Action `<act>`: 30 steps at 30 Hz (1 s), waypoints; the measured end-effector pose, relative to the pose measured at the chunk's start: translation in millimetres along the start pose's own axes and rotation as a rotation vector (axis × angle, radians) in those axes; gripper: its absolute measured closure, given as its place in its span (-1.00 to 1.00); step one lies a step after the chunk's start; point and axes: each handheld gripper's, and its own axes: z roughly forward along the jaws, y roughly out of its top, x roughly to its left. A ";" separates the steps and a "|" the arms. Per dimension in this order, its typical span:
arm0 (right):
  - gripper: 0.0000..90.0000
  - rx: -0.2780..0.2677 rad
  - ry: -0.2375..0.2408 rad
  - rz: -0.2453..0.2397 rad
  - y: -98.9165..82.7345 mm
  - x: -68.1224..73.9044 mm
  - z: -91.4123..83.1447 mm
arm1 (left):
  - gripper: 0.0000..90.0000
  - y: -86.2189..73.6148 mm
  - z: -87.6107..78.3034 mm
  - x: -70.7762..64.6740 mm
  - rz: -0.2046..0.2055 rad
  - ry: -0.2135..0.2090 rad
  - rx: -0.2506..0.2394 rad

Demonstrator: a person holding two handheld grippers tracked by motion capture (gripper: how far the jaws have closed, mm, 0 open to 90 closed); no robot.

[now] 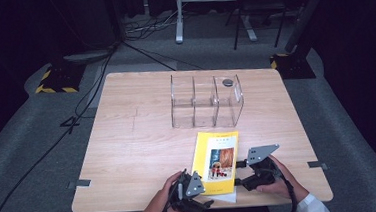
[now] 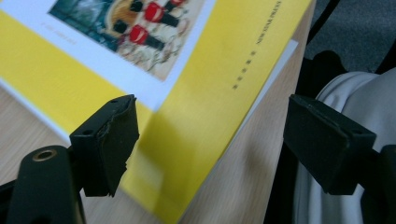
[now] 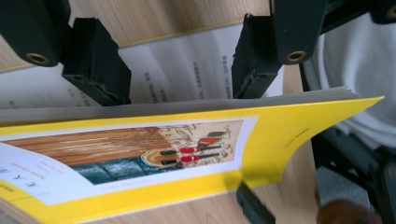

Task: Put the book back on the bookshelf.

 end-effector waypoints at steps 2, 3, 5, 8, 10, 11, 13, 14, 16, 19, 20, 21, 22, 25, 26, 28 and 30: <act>-0.15 -0.017 0.000 0.005 2.4 1.0 -1.1 | -0.61 3.6 4.4 -3.4 0.012 0.012 -0.006; -0.15 -0.020 -0.003 0.004 3.2 1.8 -1.0 | -0.61 6.3 6.8 -4.7 0.016 0.015 -0.017; -0.15 -0.027 -0.008 0.006 4.7 2.9 -0.9 | -0.60 7.5 7.8 -5.6 0.018 0.021 -0.018; -0.15 -0.046 -0.006 0.018 7.7 4.1 -1.3 | -0.63 10.5 11.5 -7.0 0.012 0.038 -0.015; -0.13 -0.060 -0.006 0.037 9.9 5.0 -1.0 | -0.63 10.5 12.5 -4.3 -0.002 0.034 -0.028; -0.13 -0.062 -0.010 0.039 11.3 6.1 -0.4 | -0.60 10.0 12.6 -4.4 -0.020 0.043 -0.031; -0.13 -0.069 -0.019 0.039 13.2 7.6 -0.3 | -0.54 9.5 12.2 -4.9 -0.019 0.076 -0.037; -0.13 -0.076 -0.017 0.045 13.8 8.1 -0.2 | -0.46 9.4 11.5 -4.9 -0.015 0.097 -0.039; -0.13 -0.083 -0.017 0.048 14.7 7.9 -0.2 | -0.29 9.0 11.0 -3.9 -0.019 0.121 -0.048; -0.13 -0.097 -0.014 0.065 14.8 6.7 0.4 | -0.09 7.4 7.3 -0.3 -0.021 0.128 -0.060; -0.13 -0.103 -0.013 0.068 14.8 6.3 0.3 | -0.05 7.1 5.4 -0.1 -0.020 0.124 -0.063; -0.13 -0.106 -0.012 0.071 14.7 5.7 0.3 | 0.02 7.1 3.6 0.4 -0.010 0.120 -0.074; -0.13 -0.108 -0.012 0.076 14.6 5.1 0.7 | 0.13 7.3 1.5 0.8 0.000 0.118 -0.084; -0.13 -0.113 -0.004 0.083 14.1 3.4 0.5 | 0.37 7.5 -5.3 1.4 0.034 0.121 -0.088; -0.13 -0.120 -0.006 0.084 14.1 2.8 -0.2 | 0.43 7.2 -7.5 2.0 0.035 0.123 -0.093; -0.13 -0.130 -0.012 0.084 14.2 2.3 -0.8 | 0.52 6.6 -10.3 2.6 0.040 0.125 -0.101; -0.13 -0.138 -0.016 0.090 14.1 1.5 -1.7 | 0.59 6.2 -12.4 1.8 0.051 0.143 -0.091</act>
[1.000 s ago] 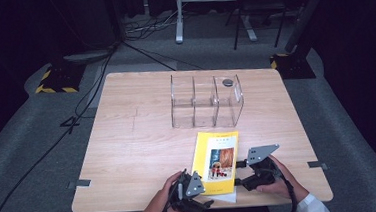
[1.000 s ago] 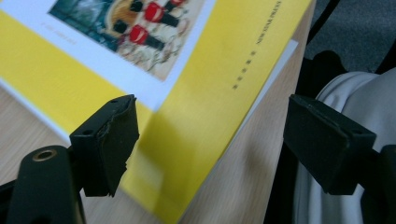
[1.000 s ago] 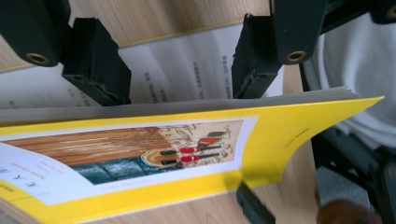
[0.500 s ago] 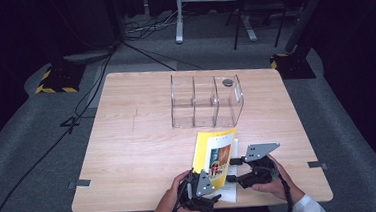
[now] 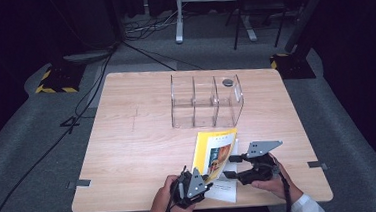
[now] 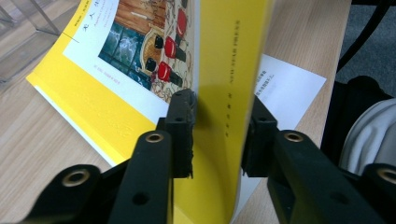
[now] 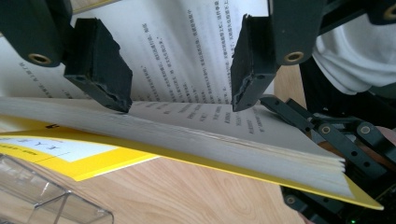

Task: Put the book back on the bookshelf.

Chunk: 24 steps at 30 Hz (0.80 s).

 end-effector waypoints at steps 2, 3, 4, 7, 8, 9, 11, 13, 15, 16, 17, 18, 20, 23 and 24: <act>-0.13 0.002 -0.004 -0.007 -0.4 -0.5 -0.4 | 0.66 -0.7 -2.5 1.3 0.012 0.016 0.009; -0.13 0.003 -0.001 -0.009 -0.9 -0.4 -0.7 | 0.70 -1.7 -4.4 3.1 0.006 0.022 0.011; -0.13 0.002 0.002 -0.010 -1.2 -0.5 -1.0 | 0.75 -3.2 -6.9 5.0 0.000 0.025 0.017; -0.15 -0.010 0.006 -0.041 -1.3 0.7 -5.9 | 0.83 -10.6 -13.2 12.6 -0.027 0.035 0.038; -0.16 -0.022 0.022 -0.042 -1.3 0.5 -9.2 | 0.83 -13.7 -15.3 14.8 -0.037 0.034 0.033; -0.16 -0.035 0.031 -0.045 -1.1 -0.4 -12.4 | 0.83 -16.5 -18.7 18.4 -0.049 0.026 0.021; -0.17 -0.051 0.018 -0.065 0.0 -0.5 -17.7 | 0.85 -19.0 -24.1 25.0 -0.050 0.018 0.010; -0.19 -0.063 0.001 -0.096 2.2 0.6 -22.0 | 0.85 -22.1 -26.7 30.7 -0.046 0.009 0.011; -0.23 -0.067 -0.027 -0.136 6.2 2.0 -23.9 | 0.83 -26.2 -30.0 36.9 -0.038 0.005 0.018; -0.23 -0.067 -0.027 -0.136 6.2 2.0 -23.9 | 0.83 -26.2 -30.0 36.9 -0.038 0.005 0.018; -0.25 -0.077 -0.029 -0.160 11.1 2.3 -25.6 | 0.83 -29.8 -33.8 43.2 -0.053 -0.001 0.014; -0.26 -0.080 -0.030 -0.167 13.2 2.3 -25.6 | 0.82 -31.3 -35.6 46.4 -0.052 -0.006 0.015; -0.28 -0.083 -0.046 -0.199 19.9 2.5 -24.3 | 0.81 -35.0 -39.0 52.0 -0.054 -0.013 0.014; -0.30 -0.086 -0.058 -0.225 28.6 1.8 -20.4 | 0.81 -37.6 -41.4 56.4 -0.054 -0.024 0.014; -0.30 -0.085 -0.062 -0.240 31.5 1.6 -18.8 | 0.81 -37.6 -41.4 56.4 -0.054 -0.024 0.014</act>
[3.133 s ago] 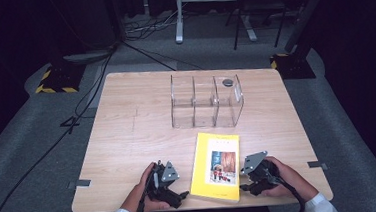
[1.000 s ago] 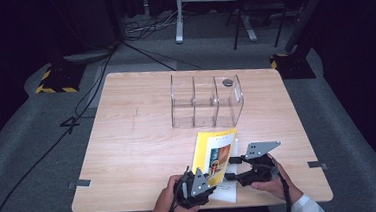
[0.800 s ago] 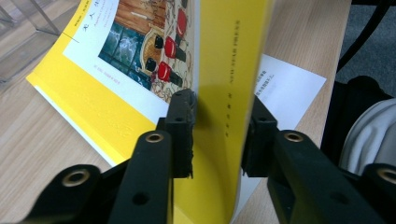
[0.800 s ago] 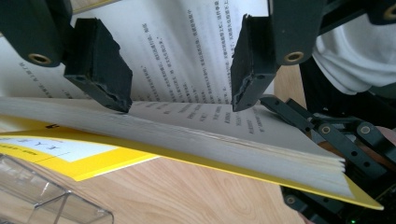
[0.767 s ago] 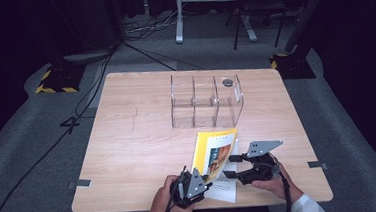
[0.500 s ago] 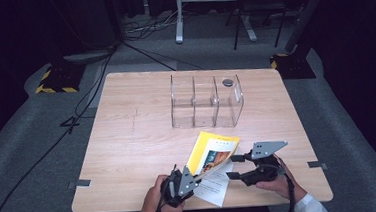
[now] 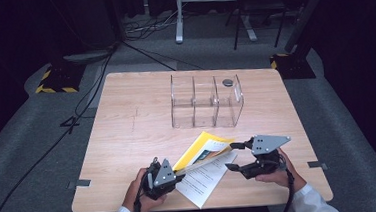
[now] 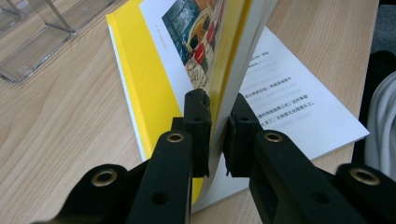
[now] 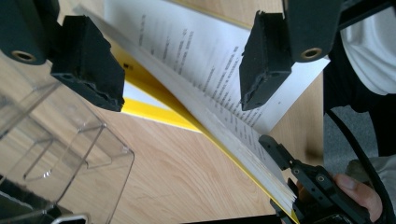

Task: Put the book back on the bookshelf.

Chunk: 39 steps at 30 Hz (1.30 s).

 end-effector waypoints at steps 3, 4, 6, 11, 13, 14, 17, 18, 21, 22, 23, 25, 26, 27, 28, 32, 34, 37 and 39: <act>-0.32 0.011 0.019 -0.035 6.0 -1.7 6.3 | 0.81 -1.8 -1.5 3.8 0.002 -0.015 0.004; -0.33 0.019 0.023 -0.048 7.5 -1.9 8.8 | 0.81 -2.0 -1.4 4.3 0.004 -0.021 0.008; -0.33 0.027 0.039 -0.070 10.2 -0.7 13.0 | 0.80 -1.7 -0.9 4.5 0.017 -0.026 0.016; -0.31 0.055 0.078 -0.123 10.4 1.9 26.7 | 0.80 -2.2 -1.6 5.9 0.020 -0.036 0.014; -0.31 0.077 0.096 -0.127 6.3 0.4 32.9 | 0.79 -3.5 -3.6 8.4 0.022 -0.034 0.024; -0.31 0.077 0.096 -0.127 6.3 0.4 32.9 | 0.77 -3.5 -3.6 8.4 0.022 -0.034 0.024; -0.23 0.122 0.070 -0.124 -4.8 -4.9 43.7 | 0.74 -9.4 -7.5 15.7 0.004 -0.028 0.024; -0.14 0.144 0.042 -0.126 -10.0 -7.2 47.4 | 0.72 -11.0 -9.0 18.0 0.002 -0.023 0.025; -0.01 0.177 -0.016 -0.131 -20.1 -12.1 53.1 | 0.69 -15.7 -12.4 25.4 -0.008 -0.018 0.027; 0.04 0.178 -0.023 -0.129 -24.4 -14.2 54.7 | 0.68 -16.8 -13.1 27.5 -0.010 -0.018 0.025; 0.06 0.173 -0.025 -0.133 -26.7 -15.3 55.3 | 0.67 -16.8 -13.1 27.5 -0.010 -0.018 0.025; 0.17 0.178 -0.057 -0.148 -31.7 -17.2 57.2 | 0.66 -19.9 -16.7 36.3 -0.017 -0.023 0.025; 0.24 0.170 -0.062 -0.153 -33.8 -18.5 57.6 | 0.65 -19.9 -16.7 36.3 -0.017 -0.023 0.025; 0.32 0.151 -0.061 -0.151 -35.4 -19.5 57.3 | 0.63 -22.0 -18.6 43.1 -0.031 -0.021 0.021; 0.41 0.135 -0.064 -0.162 -35.9 -19.8 56.9 | 0.63 -22.6 -19.6 45.4 -0.035 -0.015 0.021; 0.58 0.115 -0.078 -0.259 -31.5 -11.4 57.8 | 0.53 -27.0 -23.7 54.0 -0.070 0.007 0.018; 0.62 0.110 -0.081 -0.279 -28.6 -7.2 59.1 | 0.40 -28.0 -24.8 54.8 -0.083 0.012 0.020; 0.64 0.115 -0.077 -0.304 -27.1 -4.2 60.8 | 0.19 -27.2 -31.2 52.9 -0.113 0.001 0.011; 0.65 0.119 -0.076 -0.310 -26.2 -2.5 61.8 | -0.03 -22.7 -36.3 47.3 -0.114 0.019 0.004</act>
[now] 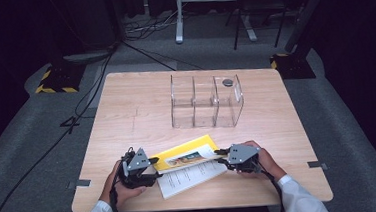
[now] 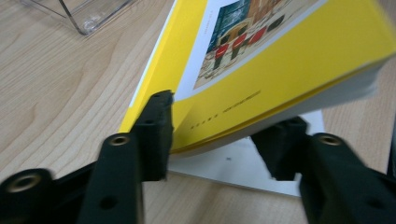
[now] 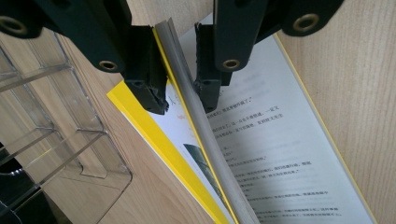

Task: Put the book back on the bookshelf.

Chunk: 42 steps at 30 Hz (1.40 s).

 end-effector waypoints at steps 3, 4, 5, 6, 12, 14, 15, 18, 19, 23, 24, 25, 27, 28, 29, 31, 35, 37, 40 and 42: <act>0.67 0.006 0.002 -0.004 3.0 1.9 0.9 | -0.21 14.0 -4.6 -16.3 0.024 0.023 -0.019; 0.67 0.006 0.002 -0.004 3.0 1.9 0.9 | -0.25 14.0 -4.6 -16.3 0.024 0.023 -0.019; 0.68 0.011 0.006 -0.005 6.7 4.1 2.0 | -0.27 19.0 -3.9 -21.9 0.034 0.034 -0.018; 0.68 0.017 0.008 -0.007 8.5 5.4 2.5 | -0.30 27.9 1.8 -31.6 0.047 0.069 -0.007; 0.70 0.029 0.016 -0.016 16.6 10.1 5.4 | -0.22 37.3 24.5 -37.7 0.070 0.104 0.047; 0.70 0.038 0.019 -0.018 17.6 11.6 6.0 | -0.05 33.5 26.7 -31.4 0.047 0.093 0.052; 0.70 0.036 0.019 -0.012 17.4 11.4 6.0 | -0.02 30.9 27.1 -28.9 0.045 0.090 0.060; 0.66 0.020 0.025 0.008 16.9 9.2 5.7 | 0.30 22.8 28.4 -24.9 0.061 0.098 0.086; 0.65 0.012 0.028 0.017 16.5 8.4 5.8 | 0.37 21.3 27.8 -24.3 0.079 0.101 0.083; 0.43 -0.031 0.018 0.075 13.5 5.2 5.4 | 0.59 20.8 26.8 -24.4 0.133 0.098 0.098; 0.37 -0.060 0.005 0.112 8.4 1.6 4.2 | 0.62 19.5 26.4 -22.5 0.128 0.087 0.090; 0.34 -0.071 0.004 0.141 2.3 -2.3 4.0 | 0.63 18.1 25.5 -21.0 0.125 0.082 0.088; 0.35 -0.076 0.027 0.198 -10.1 -11.6 4.4 | 0.64 16.1 24.1 -18.8 0.137 0.076 0.092; 0.34 -0.084 0.038 0.216 -14.7 -15.1 4.3 | 0.64 15.2 23.4 -17.6 0.135 0.072 0.087; 0.31 -0.091 0.041 0.223 -17.4 -17.5 4.5 | 0.64 14.1 22.8 -16.2 0.131 0.065 0.082; 0.22 -0.096 0.025 0.203 -17.0 -18.5 6.4 | 0.64 12.6 21.3 -13.4 0.126 0.055 0.082; 0.21 -0.105 0.032 0.168 -11.4 -17.1 12.9 | 0.64 9.1 19.2 -7.8 0.114 0.032 0.074; 0.28 -0.107 0.036 0.149 -8.6 -15.7 15.9 | 0.64 8.3 18.4 -5.8 0.109 0.027 0.066; 0.54 -0.136 0.054 0.104 -1.1 -11.6 16.3 | 0.64 8.1 17.3 -2.3 0.100 0.013 0.058; 0.62 -0.128 0.042 0.063 3.0 -8.8 16.1 | 0.62 8.1 16.5 -0.4 0.095 0.012 0.053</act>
